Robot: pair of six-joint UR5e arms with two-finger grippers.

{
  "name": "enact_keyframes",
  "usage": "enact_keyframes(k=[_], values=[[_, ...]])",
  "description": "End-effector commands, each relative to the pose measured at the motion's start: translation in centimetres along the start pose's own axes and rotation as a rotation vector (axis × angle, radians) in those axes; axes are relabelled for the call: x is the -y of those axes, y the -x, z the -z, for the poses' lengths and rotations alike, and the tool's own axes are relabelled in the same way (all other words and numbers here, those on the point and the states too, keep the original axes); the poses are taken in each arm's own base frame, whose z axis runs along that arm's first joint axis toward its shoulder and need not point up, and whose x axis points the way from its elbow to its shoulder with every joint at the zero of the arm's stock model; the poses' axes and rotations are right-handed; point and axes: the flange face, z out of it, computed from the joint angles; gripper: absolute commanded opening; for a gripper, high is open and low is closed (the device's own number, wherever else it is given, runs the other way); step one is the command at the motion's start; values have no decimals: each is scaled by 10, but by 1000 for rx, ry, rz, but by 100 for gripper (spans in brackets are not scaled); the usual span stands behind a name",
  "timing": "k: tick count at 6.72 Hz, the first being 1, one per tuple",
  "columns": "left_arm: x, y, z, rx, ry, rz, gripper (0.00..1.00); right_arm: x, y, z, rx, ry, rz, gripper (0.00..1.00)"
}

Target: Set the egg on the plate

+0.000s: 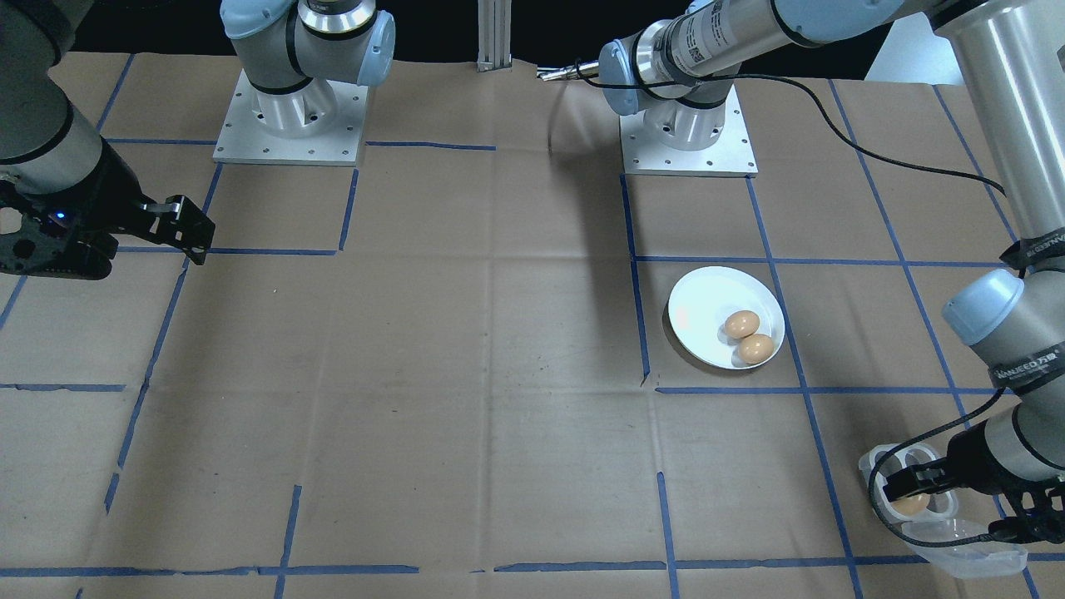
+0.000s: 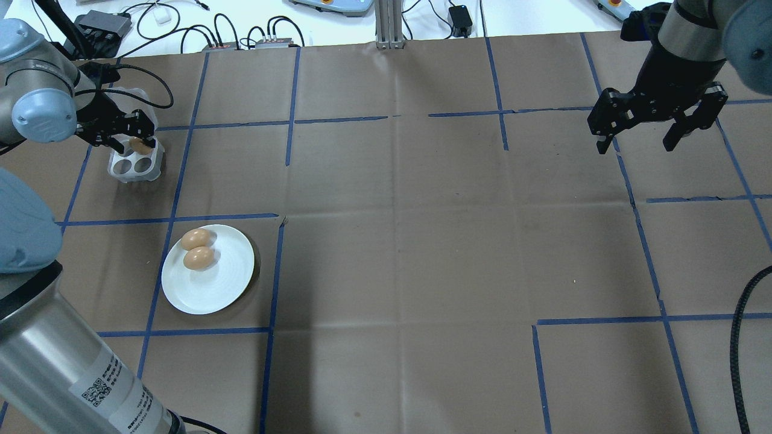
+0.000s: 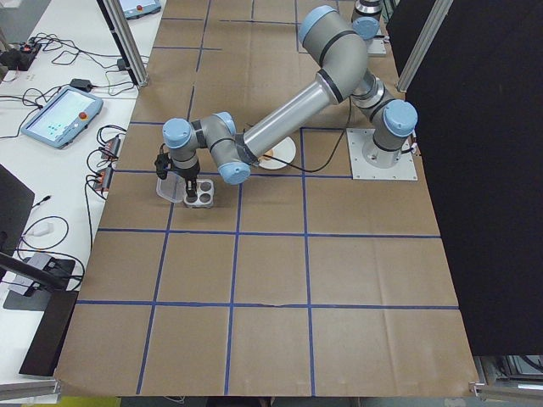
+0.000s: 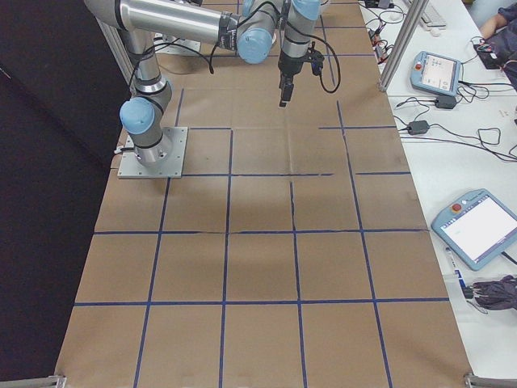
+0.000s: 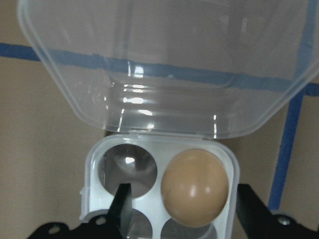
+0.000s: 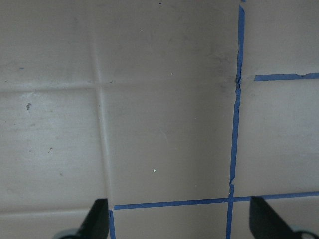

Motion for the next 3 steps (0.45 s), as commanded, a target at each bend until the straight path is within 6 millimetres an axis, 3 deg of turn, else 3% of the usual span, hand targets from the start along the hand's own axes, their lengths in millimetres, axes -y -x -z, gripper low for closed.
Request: enact_keyframes(k=[1, 2, 3], values=[[-1, 0, -5, -5, 7, 3, 77, 0, 0, 0, 0, 0, 0, 100], [0, 0, -6, -4, 7, 3, 76, 0, 0, 0, 0, 0, 0, 100], [1, -2, -4, -3, 4, -1, 65, 0, 0, 0, 0, 0, 0, 100]])
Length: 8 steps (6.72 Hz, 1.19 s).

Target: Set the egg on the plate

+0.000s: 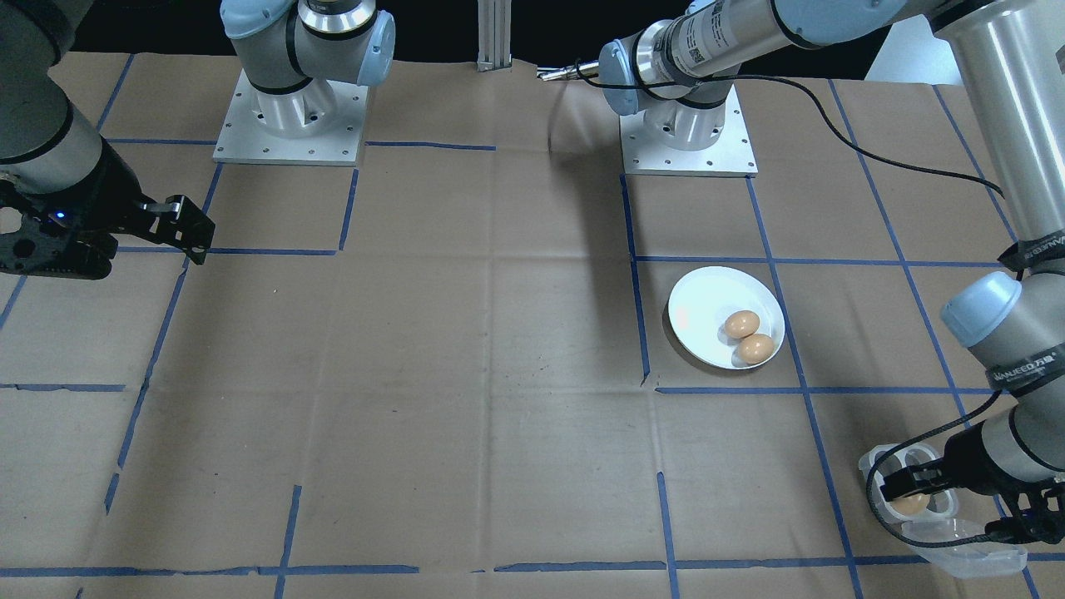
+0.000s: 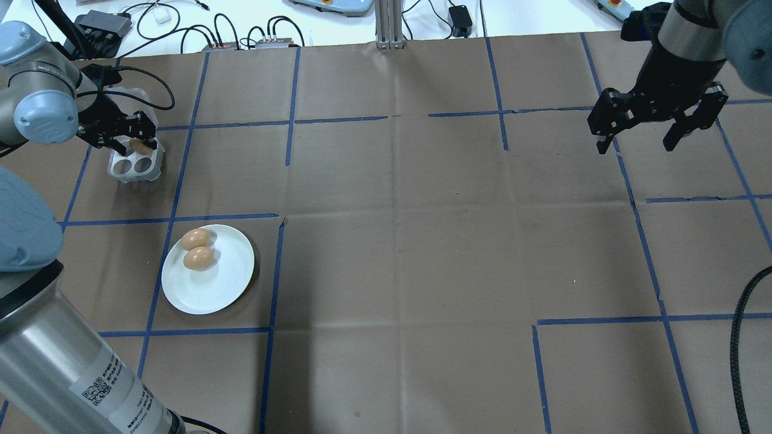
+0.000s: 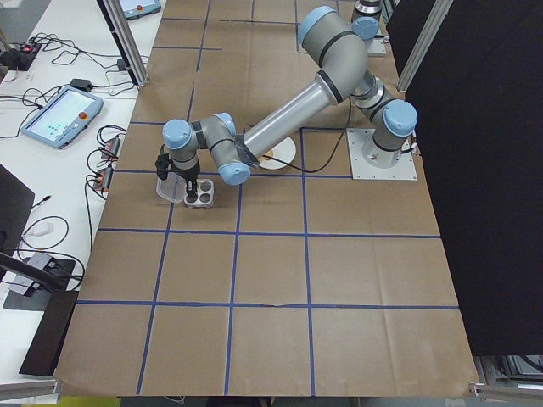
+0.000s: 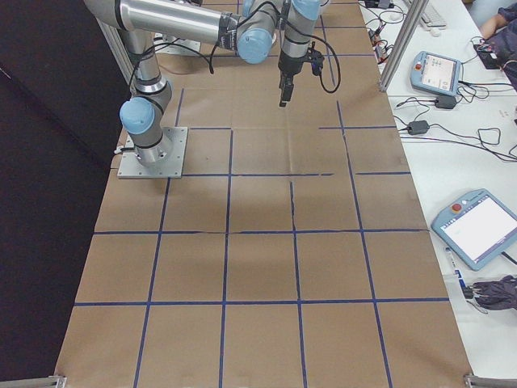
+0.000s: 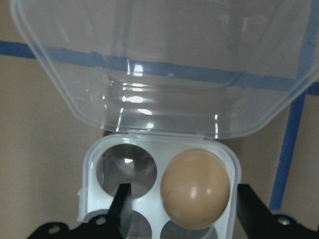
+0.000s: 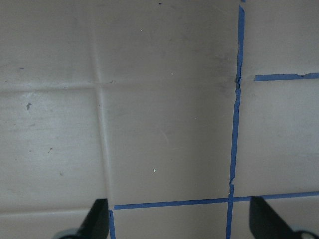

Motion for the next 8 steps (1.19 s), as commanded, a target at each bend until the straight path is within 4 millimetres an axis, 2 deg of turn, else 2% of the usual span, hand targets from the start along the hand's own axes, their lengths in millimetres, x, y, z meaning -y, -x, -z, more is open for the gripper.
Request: enact_keyframes(k=[1, 3, 4, 6, 7, 8], values=[[1, -1, 0, 2, -1, -2, 50, 0, 0, 0, 0, 0, 0, 100], [1, -3, 2, 4, -3, -7, 20, 0, 0, 0, 0, 0, 0, 100], [0, -9, 14, 8, -15, -14, 12, 0, 0, 0, 0, 0, 0, 100], [-12, -19, 54, 1, 3, -27, 5, 0, 0, 0, 0, 0, 0, 100], [-13, -17, 54, -1, 4, -28, 5, 0, 0, 0, 0, 0, 0, 100], [-22, -29, 68, -27, 10, -32, 5, 0, 0, 0, 0, 0, 0, 100]])
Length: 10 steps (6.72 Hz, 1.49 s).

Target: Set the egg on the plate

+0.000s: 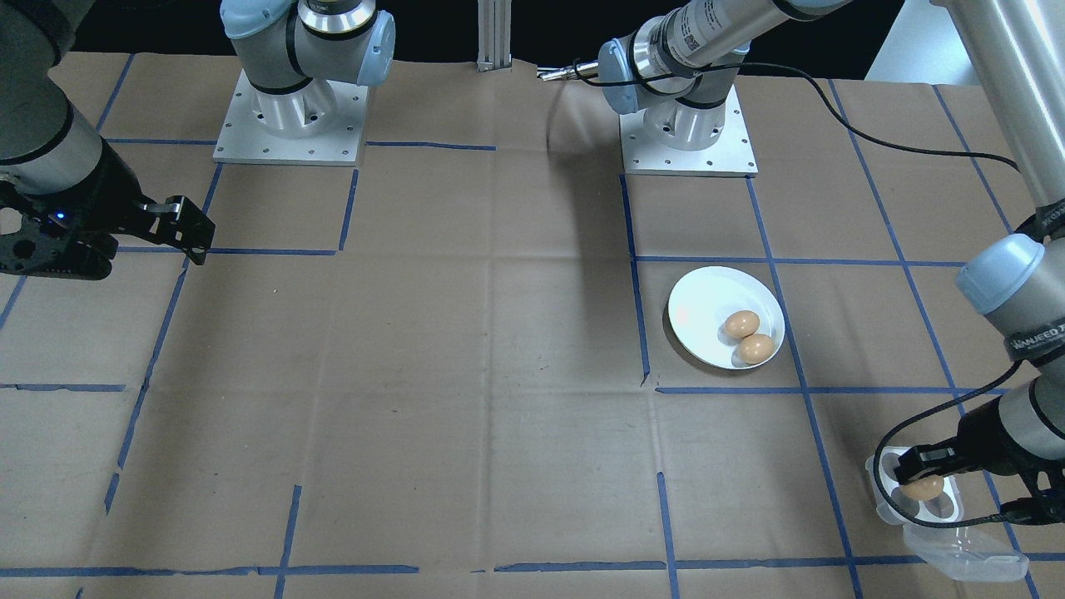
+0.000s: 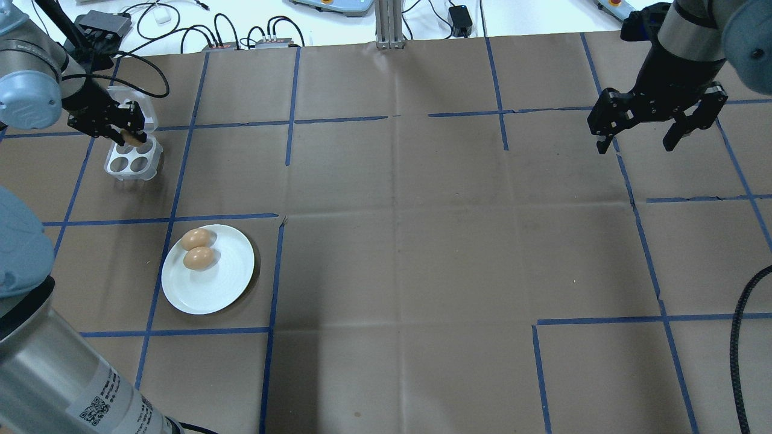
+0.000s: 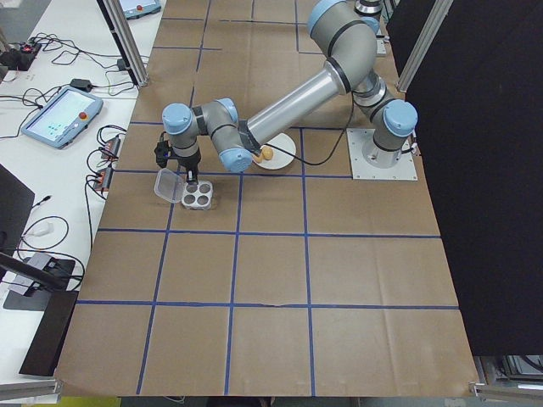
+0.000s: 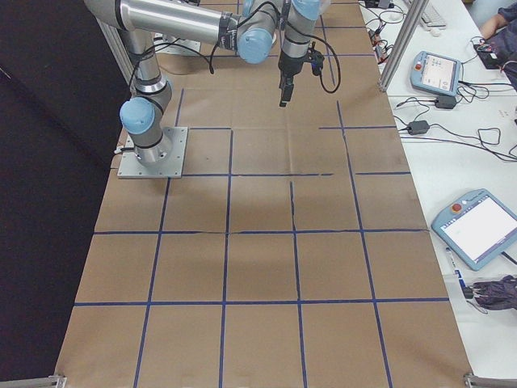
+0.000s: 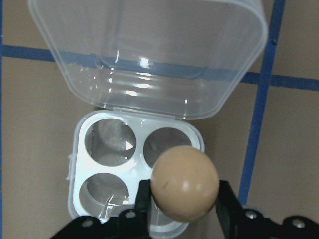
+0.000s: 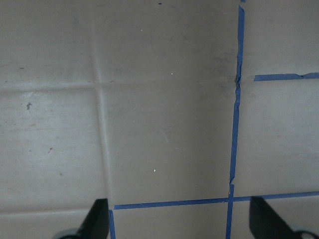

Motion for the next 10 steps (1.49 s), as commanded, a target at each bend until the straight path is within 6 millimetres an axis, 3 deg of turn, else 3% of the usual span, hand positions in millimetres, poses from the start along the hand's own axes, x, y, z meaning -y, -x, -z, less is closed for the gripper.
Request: enact_keyframes(k=[1, 3, 5, 7, 8, 9, 10], values=[[-24, -22, 28, -74, 39, 7, 1, 0, 0, 0, 0, 0, 0, 100], [-79, -44, 29, -129, 115, 39, 1, 0, 0, 0, 0, 0, 0, 100], [-152, -94, 22, -181, 173, 84, 1, 0, 0, 0, 0, 0, 0, 100], [-207, -129, -7, -217, 258, 72, 1, 0, 0, 0, 0, 0, 0, 100], [-225, -135, -21, -228, 294, 74, 4, 0, 0, 0, 0, 0, 0, 100], [-230, -136, -28, -234, 311, 76, 12, 0, 0, 0, 0, 0, 0, 100], [-231, -137, -30, -232, 316, 65, 46, 0, 0, 0, 0, 0, 0, 100]])
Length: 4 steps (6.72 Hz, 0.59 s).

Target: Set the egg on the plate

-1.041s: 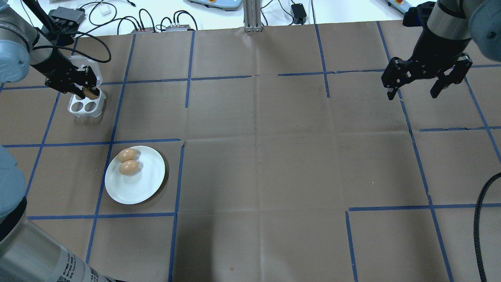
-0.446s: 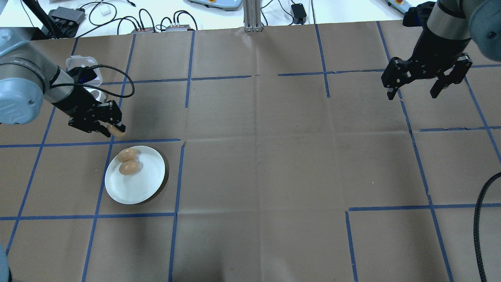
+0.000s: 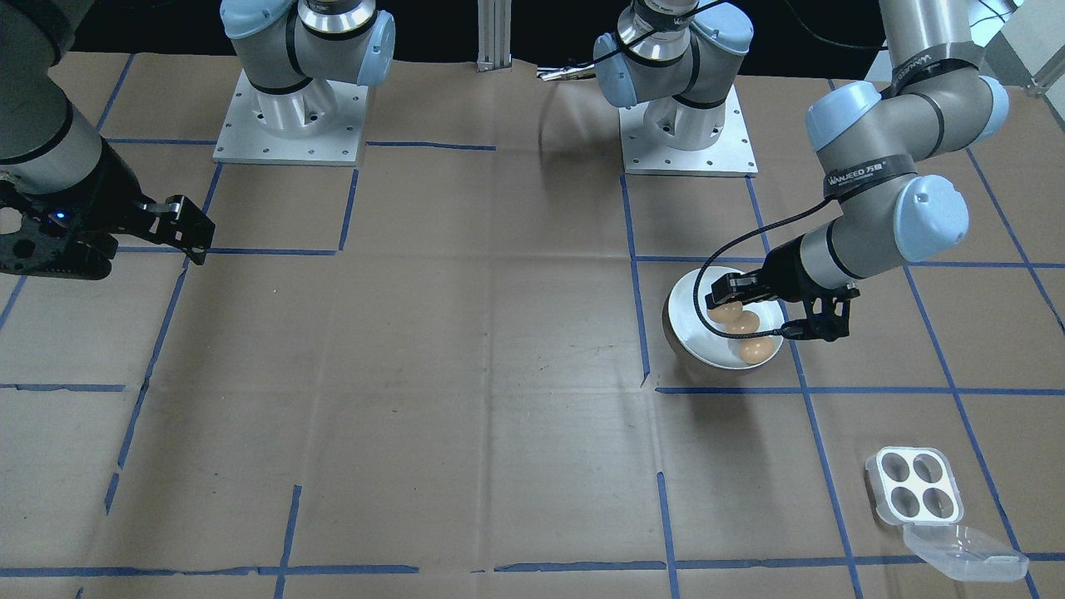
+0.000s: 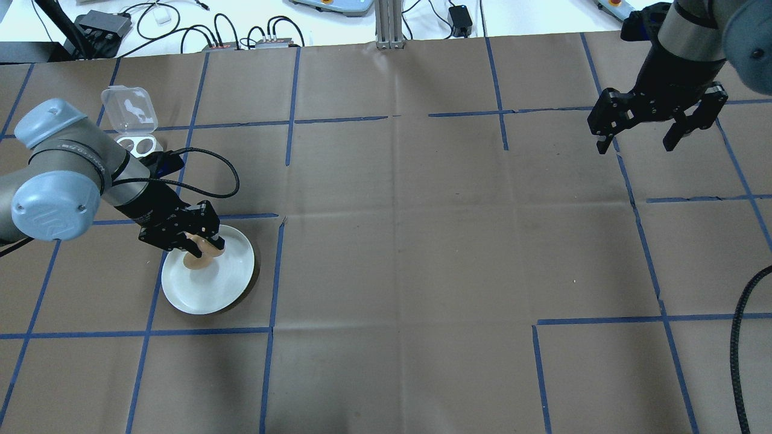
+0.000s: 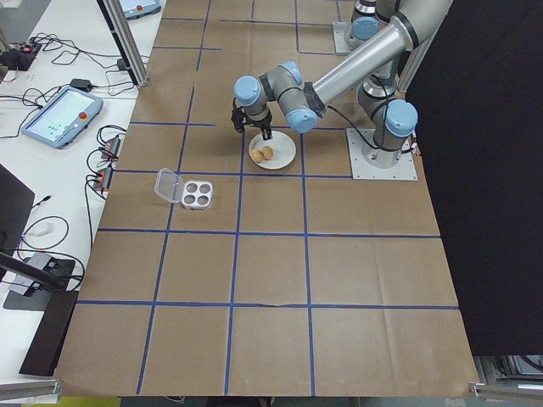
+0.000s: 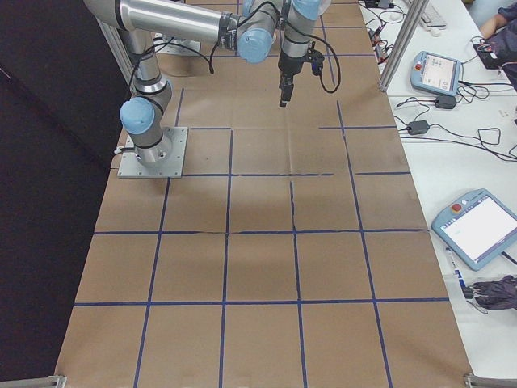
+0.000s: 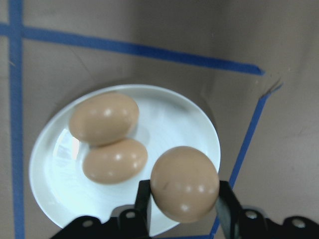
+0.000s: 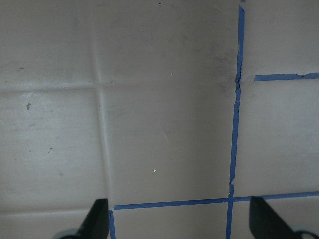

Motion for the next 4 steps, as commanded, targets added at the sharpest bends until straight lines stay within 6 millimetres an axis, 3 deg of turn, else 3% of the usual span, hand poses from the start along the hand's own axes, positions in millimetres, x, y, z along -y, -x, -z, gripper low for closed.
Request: enact_keyframes(k=[1, 2, 4], values=[[-4, 0, -5, -2, 10, -2, 89, 0, 0, 0, 0, 0, 0, 100], [-5, -1, -1, 2, 5, 0, 99, 0, 0, 0, 0, 0, 0, 100], [-14, -6, 13, 20, -20, -8, 100, 0, 0, 0, 0, 0, 0, 100]])
